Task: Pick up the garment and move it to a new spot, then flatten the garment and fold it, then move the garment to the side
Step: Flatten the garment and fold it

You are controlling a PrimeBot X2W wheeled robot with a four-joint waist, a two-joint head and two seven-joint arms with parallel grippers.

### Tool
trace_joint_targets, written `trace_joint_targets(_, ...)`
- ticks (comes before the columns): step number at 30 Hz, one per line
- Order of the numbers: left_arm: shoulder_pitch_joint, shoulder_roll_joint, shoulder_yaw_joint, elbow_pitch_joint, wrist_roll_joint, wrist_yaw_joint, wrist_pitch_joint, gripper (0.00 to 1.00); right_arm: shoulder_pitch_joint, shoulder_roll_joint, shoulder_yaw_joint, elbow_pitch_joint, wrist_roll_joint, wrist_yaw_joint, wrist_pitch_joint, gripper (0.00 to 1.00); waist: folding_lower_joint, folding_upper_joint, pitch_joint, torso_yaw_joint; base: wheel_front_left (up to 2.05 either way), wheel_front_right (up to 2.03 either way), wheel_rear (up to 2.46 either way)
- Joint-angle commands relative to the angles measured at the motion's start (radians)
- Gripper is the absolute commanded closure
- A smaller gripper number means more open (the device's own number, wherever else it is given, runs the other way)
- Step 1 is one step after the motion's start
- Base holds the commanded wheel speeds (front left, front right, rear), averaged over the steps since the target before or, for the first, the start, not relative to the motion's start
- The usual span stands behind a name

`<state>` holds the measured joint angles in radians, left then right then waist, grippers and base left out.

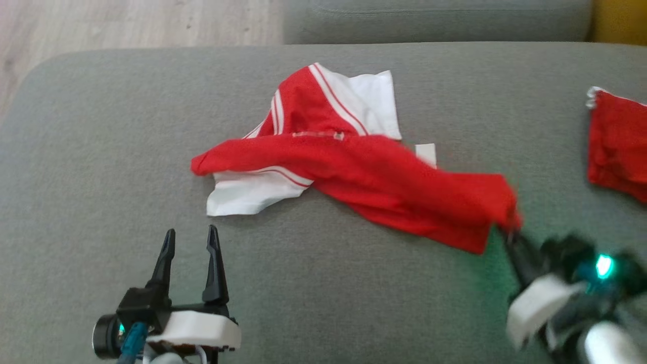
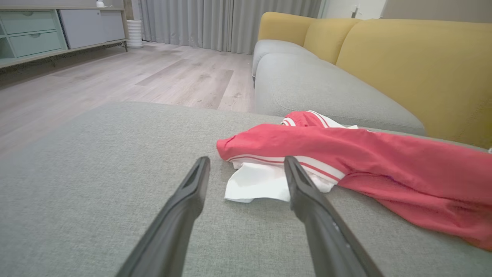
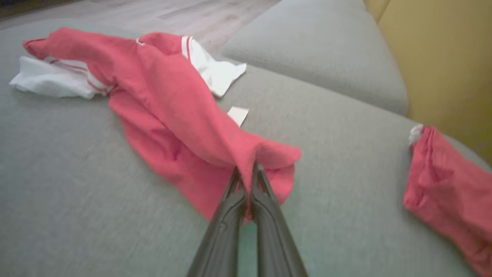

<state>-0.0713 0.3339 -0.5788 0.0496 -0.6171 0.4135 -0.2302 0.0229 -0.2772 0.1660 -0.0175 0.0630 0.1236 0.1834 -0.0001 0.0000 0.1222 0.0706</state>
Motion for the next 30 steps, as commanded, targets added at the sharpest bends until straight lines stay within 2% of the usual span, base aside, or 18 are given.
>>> trace_joint_targets(1,-0.022,0.023,0.046,-0.035,-0.003,0.003,-0.011,0.0,0.017,0.009,0.026,-0.054,-0.003,0.007,0.003,1.0,0.0001,0.0,-0.007,-0.02,0.0,0.0,0.0)
trace_joint_targets(4,-0.02,0.027,0.046,-0.04,-0.003,0.004,-0.01,0.0,0.088,0.044,0.036,-0.05,-0.014,0.007,-0.004,0.97,0.0001,0.0,-0.007,-0.036,0.0,0.0,0.0)
trace_joint_targets(5,-0.02,0.027,0.046,-0.042,-0.002,0.005,-0.009,0.0,0.104,0.057,0.032,-0.037,-0.016,0.007,-0.009,0.8,0.0001,0.0,-0.007,-0.039,0.0,0.0,0.0)
trace_joint_targets(6,-0.02,0.028,0.045,-0.042,-0.002,0.005,-0.009,0.0,0.116,0.07,0.029,-0.023,-0.017,0.007,-0.015,0.7,0.0001,0.0,-0.007,-0.042,0.0,0.0,0.0)
trace_joint_targets(7,-0.02,0.028,0.045,-0.042,-0.002,0.005,-0.009,0.0,0.116,0.07,0.029,-0.023,-0.017,0.007,-0.015,0.7,0.0001,0.0,-0.007,-0.042,0.0,0.0,0.0)
trace_joint_targets(8,-0.02,0.028,0.044,-0.043,-0.002,0.006,-0.008,0.0,0.125,0.08,0.024,-0.01,-0.021,0.007,-0.023,0.55,0.0001,0.0,-0.008,-0.044,0.0,0.0,0.0)
trace_joint_targets(9,-0.021,0.029,0.044,-0.043,-0.003,0.006,-0.007,0.0,0.133,0.086,0.023,0.003,-0.028,0.007,-0.03,0.18,0.0001,0.0,-0.008,-0.046,0.0,0.0,0.0)
trace_joint_targets(10,-0.021,0.029,0.044,-0.042,-0.003,0.006,-0.007,0.0,0.14,0.092,0.023,0.016,-0.031,0.007,-0.034,0.0,0.0001,0.0,-0.009,-0.047,0.0,0.0,0.0)
trace_joint_targets(14,-0.018,0.032,0.044,-0.037,-0.008,0.005,-0.005,0.0,0.172,0.103,0.022,0.049,-0.015,0.007,-0.039,0.0,0.0001,0.0,-0.013,-0.049,0.0,0.0,0.0)
trace_joint_targets(18,-0.013,0.042,0.052,-0.021,-0.018,0.003,-0.001,0.0,0.171,0.103,-0.012,0.017,0.01,0.007,-0.056,0.0,0.0001,0.0,-0.015,-0.056,0.0,0.0,0.0)
trace_joint_targets(22,-0.028,0.049,0.05,0.009,-0.025,-0.006,0.019,0.0,0.128,0.102,-0.05,-0.044,-0.001,0.007,-0.068,0.0,0.0001,0.0,-0.009,-0.064,0.0,0.0,0.0)
trace_joint_targets(30,-0.16,0.047,0.042,0.15,-0.041,-0.045,0.103,0.0,0.005,0.061,-0.024,-0.083,-0.013,0.007,-0.045,0.0,0.0001,0.0,0.042,-0.078,0.0,0.0,0.0)
